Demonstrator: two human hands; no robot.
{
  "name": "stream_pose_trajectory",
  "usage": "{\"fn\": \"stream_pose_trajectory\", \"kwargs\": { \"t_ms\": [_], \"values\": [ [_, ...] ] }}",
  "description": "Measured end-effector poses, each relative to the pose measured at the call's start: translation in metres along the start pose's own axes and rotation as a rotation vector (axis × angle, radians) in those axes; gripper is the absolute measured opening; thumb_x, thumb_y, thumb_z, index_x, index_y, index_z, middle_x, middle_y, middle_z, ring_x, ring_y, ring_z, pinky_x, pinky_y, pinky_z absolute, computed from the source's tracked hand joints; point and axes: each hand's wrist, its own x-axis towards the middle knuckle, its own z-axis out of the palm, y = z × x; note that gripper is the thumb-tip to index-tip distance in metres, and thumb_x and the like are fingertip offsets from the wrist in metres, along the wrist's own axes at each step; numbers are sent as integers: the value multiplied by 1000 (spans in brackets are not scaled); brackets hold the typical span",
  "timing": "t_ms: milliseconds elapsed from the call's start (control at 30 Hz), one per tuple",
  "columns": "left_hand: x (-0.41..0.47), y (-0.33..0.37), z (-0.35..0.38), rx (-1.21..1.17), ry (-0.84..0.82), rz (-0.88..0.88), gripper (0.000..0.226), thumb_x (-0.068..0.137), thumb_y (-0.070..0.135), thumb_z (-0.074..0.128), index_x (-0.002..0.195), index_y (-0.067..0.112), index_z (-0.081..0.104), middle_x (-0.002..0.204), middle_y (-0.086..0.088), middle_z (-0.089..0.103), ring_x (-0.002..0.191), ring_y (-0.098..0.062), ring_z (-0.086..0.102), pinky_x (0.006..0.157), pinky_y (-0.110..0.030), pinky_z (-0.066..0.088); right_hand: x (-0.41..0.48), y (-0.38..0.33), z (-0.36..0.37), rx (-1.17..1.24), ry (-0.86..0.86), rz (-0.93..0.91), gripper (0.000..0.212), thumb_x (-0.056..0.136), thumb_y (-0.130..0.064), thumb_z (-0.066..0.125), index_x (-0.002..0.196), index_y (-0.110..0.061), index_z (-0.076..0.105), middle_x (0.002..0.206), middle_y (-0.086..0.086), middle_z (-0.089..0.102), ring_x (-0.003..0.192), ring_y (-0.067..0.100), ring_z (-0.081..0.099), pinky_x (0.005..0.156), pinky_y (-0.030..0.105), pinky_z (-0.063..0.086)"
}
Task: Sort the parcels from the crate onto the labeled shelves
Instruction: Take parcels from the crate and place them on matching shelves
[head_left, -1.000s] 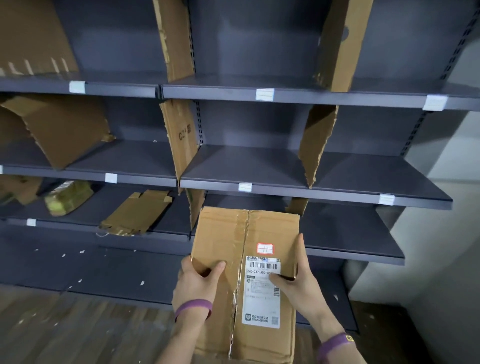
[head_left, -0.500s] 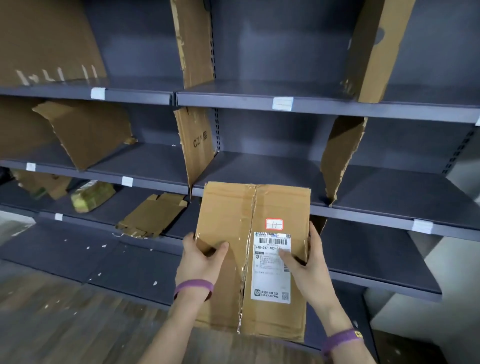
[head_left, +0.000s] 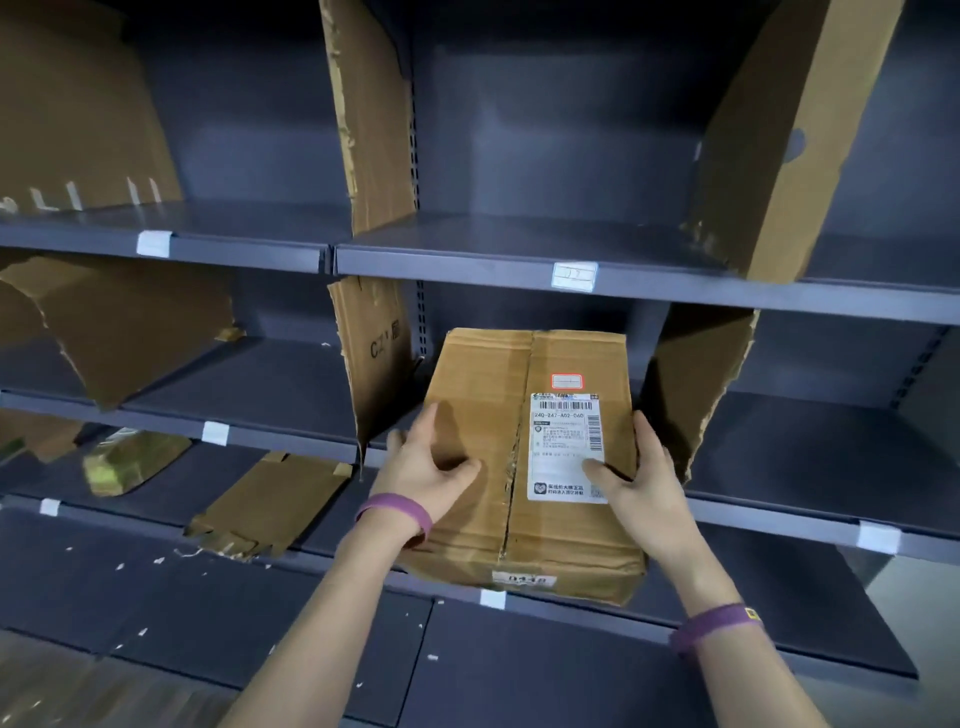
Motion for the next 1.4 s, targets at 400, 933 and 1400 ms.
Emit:
{"fn": "stream_pose_trajectory", "kwargs": {
  "t_ms": [400,933,1400],
  "values": [
    [126,9,-15,146,-168,159,78,77,57,67,144,35,35,153,-5,24,142,-26,23,114,-41,27,98,-14,18,130,185,204,54,78,-33,70,125,-33,44,134,0,41,124,17,45,103,37,43],
    [162,8,17,408,-353,313,74,71,79,52,137,50,38,158,16,4,147,-24,-2,118,-52,4,125,7,26,-415,-135,-28,60,72,-68,63,127,-45,54,159,-13,15,149,16,-2,120,37,5],
    [175,9,47,489,-157,421,56,81,59,61,134,47,46,150,24,32,143,-10,20,116,-51,8,139,17,35,-762,-99,-226,58,81,-38,73,135,-43,51,147,-20,42,143,8,21,119,27,19]
  ]
}}
